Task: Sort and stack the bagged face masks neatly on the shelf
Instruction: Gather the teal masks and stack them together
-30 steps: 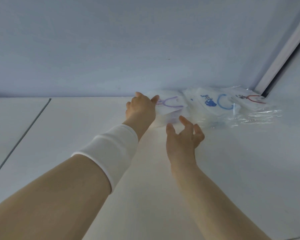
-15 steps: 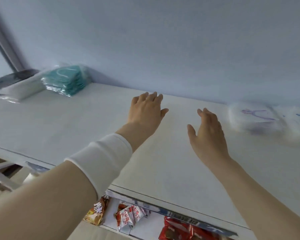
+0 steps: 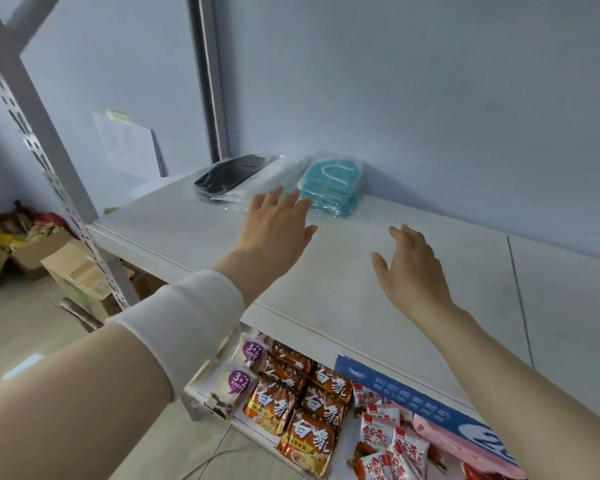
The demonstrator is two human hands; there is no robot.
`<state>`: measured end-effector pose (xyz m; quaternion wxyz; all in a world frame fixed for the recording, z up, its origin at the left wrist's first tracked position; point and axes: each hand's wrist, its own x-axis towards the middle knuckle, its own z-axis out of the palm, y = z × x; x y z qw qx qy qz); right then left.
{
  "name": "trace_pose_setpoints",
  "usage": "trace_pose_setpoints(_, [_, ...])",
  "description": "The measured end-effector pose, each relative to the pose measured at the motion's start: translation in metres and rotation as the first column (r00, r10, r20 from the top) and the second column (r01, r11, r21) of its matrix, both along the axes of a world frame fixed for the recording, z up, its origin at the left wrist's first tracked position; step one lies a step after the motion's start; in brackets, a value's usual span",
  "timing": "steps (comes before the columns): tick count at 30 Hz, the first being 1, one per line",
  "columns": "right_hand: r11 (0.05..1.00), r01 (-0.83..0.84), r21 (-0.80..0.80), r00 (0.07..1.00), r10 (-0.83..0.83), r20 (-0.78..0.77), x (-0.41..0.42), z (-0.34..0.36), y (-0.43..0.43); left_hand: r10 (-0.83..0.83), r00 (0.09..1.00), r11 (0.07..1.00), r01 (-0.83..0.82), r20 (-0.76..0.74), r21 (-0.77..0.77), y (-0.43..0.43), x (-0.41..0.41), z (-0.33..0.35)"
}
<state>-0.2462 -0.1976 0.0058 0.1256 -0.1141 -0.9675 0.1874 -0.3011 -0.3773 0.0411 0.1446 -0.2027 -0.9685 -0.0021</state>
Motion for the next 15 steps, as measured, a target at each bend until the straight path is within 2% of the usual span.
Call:
trace_pose_setpoints(3, [0.999, 0.039, -0.012, 0.999, -0.039, -0.005, -0.03, -0.005, -0.016, -0.027, 0.999, 1.0, 0.027, 0.023, 0.008, -0.019, -0.036, -0.011])
trace_pose_setpoints(7, [0.965, 0.137, -0.225, 0.99, -0.141, -0.005, -0.077, -0.006, -0.018, -0.039, 0.995, 0.989, 0.025, 0.096, 0.143, -0.025, -0.08, -0.02])
trace_pose_setpoints(11, [0.875, 0.186, -0.446, 0.972, -0.229, -0.044, -0.125, -0.004, -0.007, -0.052, 0.969, 0.926, -0.045, 0.243, 0.375, -0.015, -0.121, -0.014])
trace_pose_setpoints(15, [0.756, 0.278, -0.593, 0.951, -0.303, 0.06, -0.168, -0.003, -0.013, -0.129, 0.905, 0.87, -0.092, 0.405, 0.484, 0.001, -0.155, -0.008])
